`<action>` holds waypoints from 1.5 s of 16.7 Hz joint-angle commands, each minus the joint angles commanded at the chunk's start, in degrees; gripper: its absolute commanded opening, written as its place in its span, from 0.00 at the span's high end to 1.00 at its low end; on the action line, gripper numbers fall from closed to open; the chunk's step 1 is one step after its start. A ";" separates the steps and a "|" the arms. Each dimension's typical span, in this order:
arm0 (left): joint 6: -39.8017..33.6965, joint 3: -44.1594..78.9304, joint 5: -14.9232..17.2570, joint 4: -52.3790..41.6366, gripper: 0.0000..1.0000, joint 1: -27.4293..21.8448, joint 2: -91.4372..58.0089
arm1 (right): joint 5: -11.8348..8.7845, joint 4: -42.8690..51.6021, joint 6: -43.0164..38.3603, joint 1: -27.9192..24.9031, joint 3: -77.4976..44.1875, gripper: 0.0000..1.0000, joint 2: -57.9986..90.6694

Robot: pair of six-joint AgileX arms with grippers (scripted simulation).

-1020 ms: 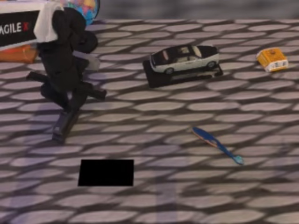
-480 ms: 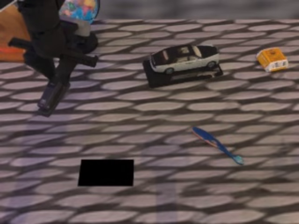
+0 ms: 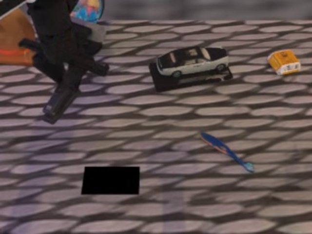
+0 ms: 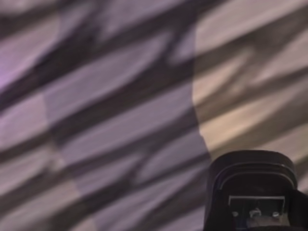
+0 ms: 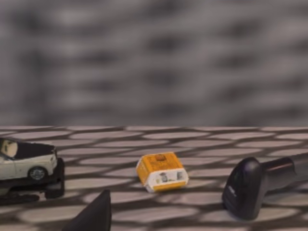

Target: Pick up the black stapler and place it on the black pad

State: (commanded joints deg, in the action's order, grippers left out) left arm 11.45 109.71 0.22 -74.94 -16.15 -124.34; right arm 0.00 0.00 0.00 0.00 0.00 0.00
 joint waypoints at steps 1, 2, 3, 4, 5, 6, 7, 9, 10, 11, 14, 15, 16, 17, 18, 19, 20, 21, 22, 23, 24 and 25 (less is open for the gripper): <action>2.41 -1.25 0.01 0.35 1.00 -1.47 0.93 | 0.00 0.00 0.00 0.00 0.00 0.00 0.00; 5.18 -2.79 0.04 0.75 1.00 -3.20 2.04 | 0.00 0.00 0.00 0.00 0.00 0.00 0.00; 8.19 -4.58 0.07 1.20 1.00 -5.11 3.29 | 0.00 0.00 0.00 0.00 0.00 0.00 0.00; 11.47 -6.57 0.12 1.68 1.00 -7.15 4.65 | 0.00 0.00 0.00 0.00 0.00 0.00 0.00; 15.09 -8.68 0.17 2.15 1.00 -9.32 6.04 | 0.00 0.00 0.00 0.00 0.00 0.00 0.00; 18.93 -10.79 0.24 2.61 1.00 -11.56 7.42 | 0.00 0.00 0.00 0.00 0.00 0.00 0.00; 22.81 -12.86 0.30 3.06 1.00 -13.82 8.78 | 0.00 0.00 0.00 0.00 0.00 0.00 0.00; 29.88 -16.70 0.39 4.08 1.00 -18.05 11.54 | 0.00 0.00 0.00 0.00 0.00 0.00 0.00; 32.71 -18.36 0.41 4.63 1.00 -19.86 12.86 | 0.00 0.00 0.00 0.00 0.00 0.00 0.00; 34.99 -19.79 0.41 5.13 1.00 -21.41 14.04 | 0.00 0.00 0.00 0.00 0.00 0.00 0.00; 38.18 -21.99 0.39 5.99 1.00 -23.81 15.97 | 0.00 0.00 0.00 0.00 0.00 0.00 0.00; 38.18 -21.99 0.39 5.99 1.00 -23.81 15.97 | 0.00 0.00 0.00 0.00 0.00 0.00 0.00; 38.18 -21.99 0.39 5.99 1.00 -23.81 15.97 | 0.00 0.00 0.00 0.00 0.00 0.00 0.00; 38.18 -21.99 0.39 5.99 1.00 -23.81 15.97 | 0.00 0.00 0.00 0.00 0.00 0.00 0.00; 38.14 -21.85 0.37 5.88 1.00 -23.57 15.73 | 0.00 0.00 0.00 0.00 0.00 0.00 0.00; 38.17 -22.01 0.37 6.05 1.00 -23.55 15.71 | 0.00 0.00 0.00 0.00 0.00 0.00 0.00; 38.27 -22.72 0.35 6.79 1.00 -23.45 15.60 | 0.00 0.00 0.00 0.00 0.00 0.00 0.00; 38.39 -23.91 0.34 8.11 1.00 -23.24 15.41 | 0.00 0.00 0.00 0.00 0.00 0.00 0.00; 38.57 -25.51 0.33 10.03 1.00 -22.97 15.11 | 0.00 0.00 0.00 0.00 0.00 0.00 0.00; 38.81 -27.40 0.35 12.47 1.00 -22.67 14.68 | 0.00 0.00 0.00 0.00 0.00 0.00 0.00; 39.10 -29.54 0.38 15.32 1.00 -22.37 14.16 | 0.00 0.00 0.00 0.00 0.00 0.00 0.00; 39.43 -31.79 0.42 18.34 1.00 -22.08 13.62 | 0.00 0.00 0.00 0.00 0.00 0.00 0.00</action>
State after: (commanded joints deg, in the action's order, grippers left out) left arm 50.87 77.92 0.64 -56.60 -38.23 -110.72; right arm 0.00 0.00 0.00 0.00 0.00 0.00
